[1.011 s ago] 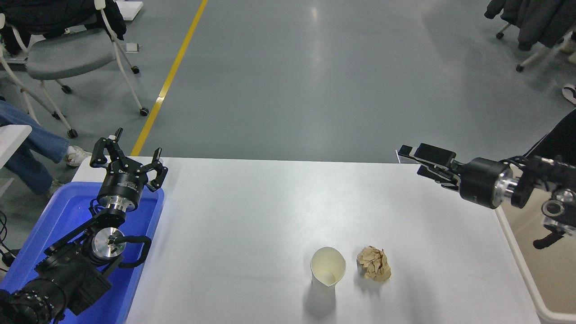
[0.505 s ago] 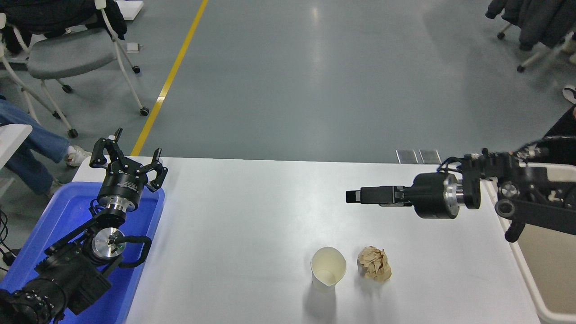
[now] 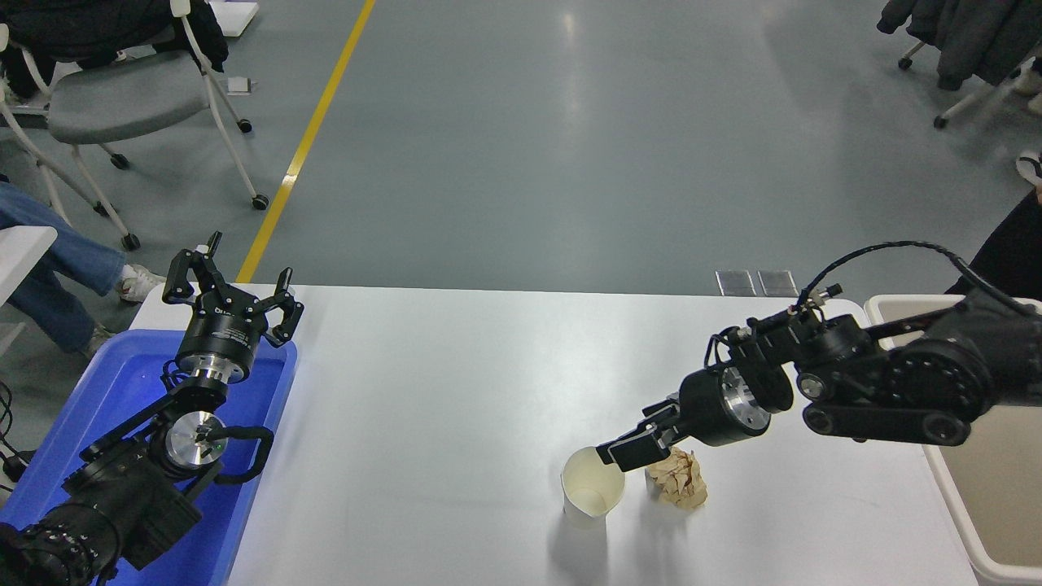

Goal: Dispose of the paper cup in the dustbin

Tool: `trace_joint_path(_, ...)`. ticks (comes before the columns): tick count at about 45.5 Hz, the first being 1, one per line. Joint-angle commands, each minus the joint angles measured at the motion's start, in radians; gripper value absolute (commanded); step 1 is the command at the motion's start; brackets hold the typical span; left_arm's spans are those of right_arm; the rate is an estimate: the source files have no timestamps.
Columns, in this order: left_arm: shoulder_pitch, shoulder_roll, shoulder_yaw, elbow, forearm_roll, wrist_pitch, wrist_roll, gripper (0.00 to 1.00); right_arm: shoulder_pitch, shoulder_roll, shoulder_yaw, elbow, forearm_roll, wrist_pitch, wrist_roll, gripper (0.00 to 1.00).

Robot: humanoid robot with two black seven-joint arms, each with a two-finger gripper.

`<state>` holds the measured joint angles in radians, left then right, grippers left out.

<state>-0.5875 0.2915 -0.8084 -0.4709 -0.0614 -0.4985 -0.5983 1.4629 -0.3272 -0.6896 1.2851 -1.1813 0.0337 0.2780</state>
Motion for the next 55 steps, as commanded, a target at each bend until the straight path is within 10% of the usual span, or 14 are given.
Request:
trace_joint_path(1, 0.0, 0.0, 0.0, 0.0, 0.0, 0.0, 0.0, 1.0, 0.001, 0.111, -0.065, -0.073, -0.014, -0.046, 0.003, 0.99)
trace_joint_path(28, 0.0, 0.0, 0.0, 0.0, 0.0, 0.0, 0.0, 1.0, -0.039, 0.155, -0.094, -0.136, -0.015, -0.044, 0.01, 0.82)
trace_joint_path(47, 0.0, 0.0, 0.0, 0.0, 0.0, 0.0, 0.0, 1.0, -0.026, 0.154, -0.146, -0.136, -0.026, -0.046, 0.01, 0.05)
trace_joint_path(55, 0.0, 0.0, 0.0, 0.0, 0.0, 0.0, 0.0, 1.0, -0.012, 0.157, -0.146, -0.133, -0.02, -0.048, 0.01, 0.0)
